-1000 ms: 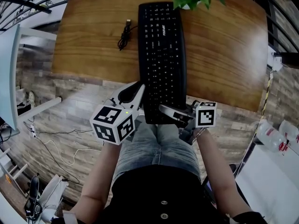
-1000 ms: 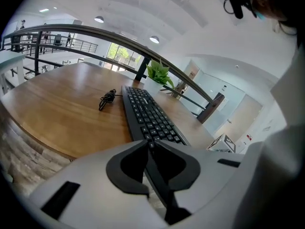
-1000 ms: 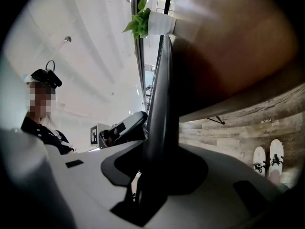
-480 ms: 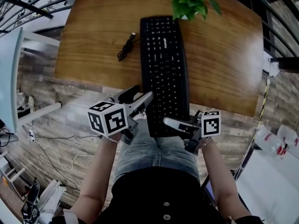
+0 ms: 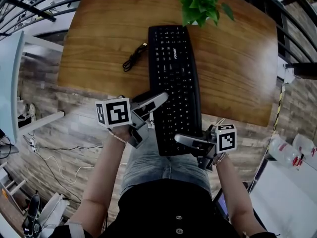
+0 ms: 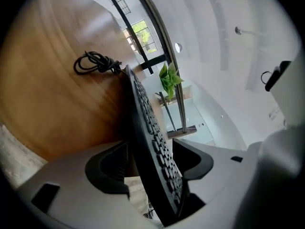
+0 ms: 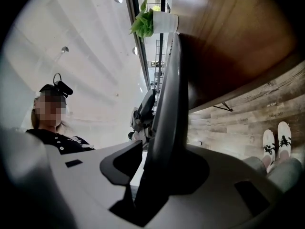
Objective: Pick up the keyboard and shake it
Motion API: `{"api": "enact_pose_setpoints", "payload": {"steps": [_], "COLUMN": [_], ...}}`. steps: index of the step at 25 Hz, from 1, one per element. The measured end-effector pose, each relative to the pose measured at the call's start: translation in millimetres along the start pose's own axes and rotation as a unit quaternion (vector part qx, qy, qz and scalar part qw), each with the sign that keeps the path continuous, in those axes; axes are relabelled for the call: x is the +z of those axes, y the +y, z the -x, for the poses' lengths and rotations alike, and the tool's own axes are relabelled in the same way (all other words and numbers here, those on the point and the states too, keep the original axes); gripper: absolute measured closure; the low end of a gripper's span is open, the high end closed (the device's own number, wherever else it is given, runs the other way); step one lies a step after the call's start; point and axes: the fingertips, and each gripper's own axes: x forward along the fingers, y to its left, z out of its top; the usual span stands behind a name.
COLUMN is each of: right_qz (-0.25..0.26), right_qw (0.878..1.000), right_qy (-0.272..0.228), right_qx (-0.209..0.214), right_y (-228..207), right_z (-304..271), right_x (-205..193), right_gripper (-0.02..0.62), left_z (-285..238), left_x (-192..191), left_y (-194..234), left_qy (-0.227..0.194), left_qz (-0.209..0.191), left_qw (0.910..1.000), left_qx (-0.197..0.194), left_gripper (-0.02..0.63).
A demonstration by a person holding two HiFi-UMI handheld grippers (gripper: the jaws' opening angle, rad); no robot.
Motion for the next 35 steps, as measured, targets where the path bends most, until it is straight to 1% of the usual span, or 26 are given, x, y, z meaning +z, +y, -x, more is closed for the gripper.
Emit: {"api": "enact_pose_setpoints", "payload": {"steps": [6, 10, 13, 15, 18, 22, 25, 29, 32, 35], "right_qz": [-0.001, -0.004, -0.001, 0.002, 0.007, 0.009, 0.008, 0.017, 0.033, 0.056], "right_qw": [1.000, 1.000, 1.000, 1.000, 1.000, 1.000, 1.000, 0.999, 0.999, 0.997], "right_qy": [0.007, 0.015, 0.021, 0.023, 0.026, 0.025, 0.024, 0.030, 0.030, 0.035], "right_qx": [0.002, 0.002, 0.000, 0.000, -0.004, -0.007, -0.006, -0.018, -0.022, -0.030], "right_y": [3, 3, 1, 1, 2, -3, -5, -9, -11, -10], "right_z": [2, 1, 2, 2, 4, 3, 3, 4, 7, 11], "right_x": [1, 0, -2, -4, -9, -4, -5, -7, -7, -17], "right_gripper": [0.420, 0.420, 0.420, 0.420, 0.420, 0.422, 0.425, 0.428, 0.437, 0.442], "left_z": [-21, -35, -37, -36, -33, -36, -36, -35, -35, -29], "left_x": [7, 8, 14, 14, 9, 13, 12, 13, 12, 6], "left_y": [-1, 3, 7, 8, 6, 8, 8, 4, -1, -11], "left_qy": [0.021, 0.037, 0.030, 0.023, 0.024, 0.028, 0.027, 0.025, 0.017, 0.010], "left_qz": [-0.010, -0.003, 0.012, 0.024, 0.023, 0.021, 0.016, -0.008, -0.020, -0.030], "left_qw": [0.9997, 0.9993, 0.9993, 0.9992, 0.9991, 0.9990, 0.9992, 0.9995, 0.9991, 0.9985], "left_qx": [-0.005, -0.009, -0.018, -0.023, -0.025, -0.027, -0.025, -0.020, -0.033, -0.045], "left_gripper": [0.330, 0.331, 0.342, 0.396, 0.399, 0.405, 0.413, 0.423, 0.425, 0.425]}}
